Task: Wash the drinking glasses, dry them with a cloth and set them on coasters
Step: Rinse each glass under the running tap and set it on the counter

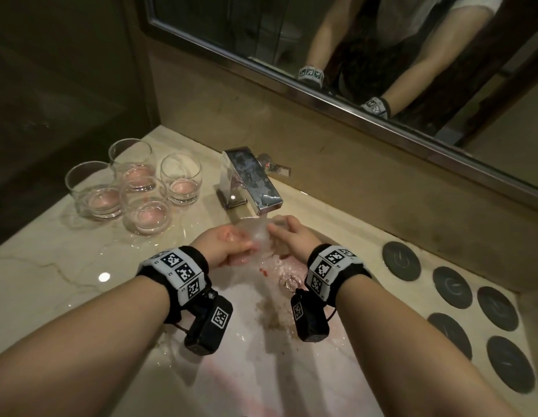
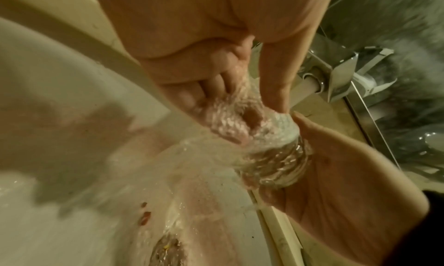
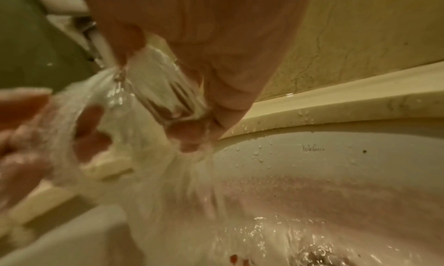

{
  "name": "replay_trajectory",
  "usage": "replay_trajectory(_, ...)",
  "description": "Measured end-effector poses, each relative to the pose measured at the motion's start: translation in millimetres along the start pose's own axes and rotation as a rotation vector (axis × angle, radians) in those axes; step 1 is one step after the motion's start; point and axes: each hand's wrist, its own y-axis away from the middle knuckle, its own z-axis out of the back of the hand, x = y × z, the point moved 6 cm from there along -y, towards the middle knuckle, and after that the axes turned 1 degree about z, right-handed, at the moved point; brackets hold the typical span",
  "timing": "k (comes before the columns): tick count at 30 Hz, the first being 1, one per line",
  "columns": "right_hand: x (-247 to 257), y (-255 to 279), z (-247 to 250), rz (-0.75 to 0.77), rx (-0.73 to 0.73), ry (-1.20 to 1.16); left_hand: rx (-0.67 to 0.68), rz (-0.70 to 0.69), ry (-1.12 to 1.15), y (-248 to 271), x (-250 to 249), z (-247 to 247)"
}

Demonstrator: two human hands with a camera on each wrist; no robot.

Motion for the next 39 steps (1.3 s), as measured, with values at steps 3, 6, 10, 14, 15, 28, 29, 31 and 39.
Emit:
replay_trajectory(3, -5, -3, -2, -0.022, -0.016, 0.185, 0.039, 0.017, 0.050, 2, -1, -4)
replay_trajectory(6, -14, -7, -6, -0.012, 0.010, 0.015, 0.033, 0.026, 0.072, 0, -2, -4)
replay_trajectory(10, -17, -6, -9, -0.038, 0.070, -0.061, 0.014, 0.065, 0.170, 1, -3, -2)
replay_trajectory(14, -9, -5, -7, -0.089, 0.014, 0.129, 0.072, 0.086, 0.132, 4, -3, -6)
replay_trajectory(15, -9, -5, -8, -0.095, 0.032, 0.112, 0.064, 0.083, 0.132, 4, -3, -5)
replay_trajectory(28, -17, -11, -8, -0.073, 0.076, -0.026, 0.076, 0.056, 0.132, 5, -5, -4)
replay_trajectory(29, -18, -11, -7, -0.056, 0.102, -0.063, 0.074, 0.044, 0.135, 5, -7, -5)
replay_trajectory(31, -16, -6, -4, -0.004, 0.144, -0.059, 0.059, 0.036, 0.162, 6, -9, -6)
replay_trajectory(39, -12, -6, -1, -0.038, 0.067, 0.019, 0.021, 0.038, 0.182, 5, -6, -6)
